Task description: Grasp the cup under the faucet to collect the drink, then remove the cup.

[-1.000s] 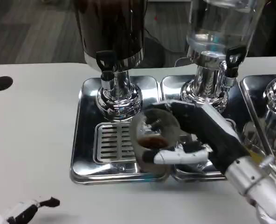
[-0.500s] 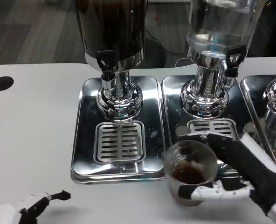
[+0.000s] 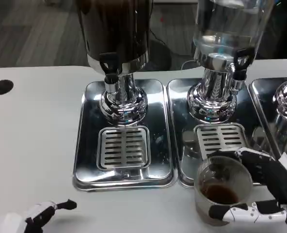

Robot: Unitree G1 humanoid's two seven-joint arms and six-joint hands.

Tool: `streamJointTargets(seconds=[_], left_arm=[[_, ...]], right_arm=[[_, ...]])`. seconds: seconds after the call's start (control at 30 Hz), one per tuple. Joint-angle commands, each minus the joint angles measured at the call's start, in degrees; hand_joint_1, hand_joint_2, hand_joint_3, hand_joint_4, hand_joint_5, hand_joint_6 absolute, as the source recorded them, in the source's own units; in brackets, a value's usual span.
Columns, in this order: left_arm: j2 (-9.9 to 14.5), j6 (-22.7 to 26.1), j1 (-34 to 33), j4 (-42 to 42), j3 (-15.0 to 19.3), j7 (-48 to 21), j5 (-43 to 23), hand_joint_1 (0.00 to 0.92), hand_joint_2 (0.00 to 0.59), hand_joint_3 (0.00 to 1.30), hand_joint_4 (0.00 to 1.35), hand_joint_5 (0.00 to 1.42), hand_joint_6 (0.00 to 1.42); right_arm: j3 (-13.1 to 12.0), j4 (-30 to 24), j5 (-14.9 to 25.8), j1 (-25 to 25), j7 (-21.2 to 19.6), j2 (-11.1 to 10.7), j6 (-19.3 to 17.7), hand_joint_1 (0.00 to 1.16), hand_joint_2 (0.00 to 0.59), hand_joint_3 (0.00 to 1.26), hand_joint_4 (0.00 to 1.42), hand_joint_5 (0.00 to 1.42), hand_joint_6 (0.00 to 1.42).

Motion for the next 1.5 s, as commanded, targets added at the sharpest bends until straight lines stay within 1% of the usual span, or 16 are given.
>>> streamJointTargets(seconds=[0.03,0.3,0.5,0.6,0.8,1.0,1.03,1.07,1.13,1.17,1.23,1.3,1.5], left_arm=[[0.4,0.6,0.7,-0.5,-0.8,-0.2,1.0,0.0,0.08,0.37,0.28,0.31,0.53],[0.5,2.2,2.2,-3.2,-1.4,-0.8,2.6,0.0,0.08,0.37,0.28,0.31,0.53],[0.4,3.5,3.9,-6.3,-0.9,-1.9,3.1,0.0,0.08,0.37,0.28,0.31,0.53],[0.4,3.8,4.3,-7.1,-1.0,-2.1,3.4,0.0,0.08,0.37,0.28,0.31,0.53],[0.3,4.2,5.0,-8.0,-1.1,-2.4,3.7,0.0,0.08,0.37,0.28,0.31,0.53],[0.2,4.5,5.6,-9.0,-1.0,-2.5,3.8,0.0,0.08,0.37,0.28,0.31,0.53],[0.2,4.5,5.8,-9.2,-0.9,-2.5,3.9,0.0,0.08,0.37,0.28,0.31,0.53],[0.1,4.5,6.0,-9.4,-0.9,-2.5,4.0,0.0,0.08,0.37,0.28,0.31,0.53],[0.1,4.6,6.2,-9.6,-0.9,-2.5,4.0,0.0,0.08,0.37,0.28,0.31,0.53],[0.1,4.6,6.3,-9.6,-0.9,-2.5,3.9,0.0,0.08,0.37,0.28,0.31,0.53],[0.1,4.7,6.2,-9.5,-1.0,-2.6,3.9,0.0,0.08,0.37,0.28,0.31,0.53],[0.2,4.7,6.1,-9.4,-1.1,-2.7,3.9,0.0,0.08,0.37,0.28,0.31,0.53],[0.2,4.7,5.9,-9.4,-1.2,-2.6,3.8,0.0,0.08,0.37,0.28,0.31,0.53]], right_arm=[[-0.9,2.4,2.3,-0.2,0.3,0.3,-4.9,0.84,0.079,0.47,0.45,0.49,0.43],[-1.5,8.9,4.4,-1.3,0.7,0.9,-10.7,0.84,0.079,0.47,0.45,0.5,0.43],[-1.7,15.3,5.4,-2.9,1.3,1.6,-15.7,0.84,0.079,0.47,0.45,0.5,0.44],[-1.6,17.9,4.8,-3.4,1.2,1.7,-18.2,0.84,0.079,0.47,0.45,0.5,0.44],[-1.6,22.4,4.5,-4.4,0.9,2.1,-21.5,0.84,0.079,0.47,0.45,0.48,0.43],[-1.2,27.3,2.5,-5.6,-0.1,2.7,-25.4,0.84,0.079,0.47,0.44,0.47,0.42],[-1.1,28.2,2.1,-5.8,-0.2,2.8,-26.0,0.84,0.079,0.46,0.43,0.46,0.39],[-1.0,28.9,1.7,-6.0,-0.5,2.8,-26.6,0.84,0.078,0.43,0.4,0.43,0.34],[-0.9,29.7,0.8,-6.0,-1.0,2.7,-28.3,0.83,0.07,0.29,0.29,0.36,0.24],[-0.9,29.8,0.4,-6.1,-1.2,2.7,-28.9,0.82,0.066,0.23,0.25,0.34,0.22],[-0.8,29.9,0.1,-6.1,-1.4,2.5,-29.7,0.8,0.068,0.17,0.22,0.31,0.2],[-0.8,29.7,0.0,-6.0,-1.5,2.3,-30.3,0.8,0.068,0.15,0.21,0.3,0.18],[-0.9,27.9,1.1,-5.6,-1.4,2.0,-30.8,0.77,0.068,0.13,0.17,0.29,0.18]])
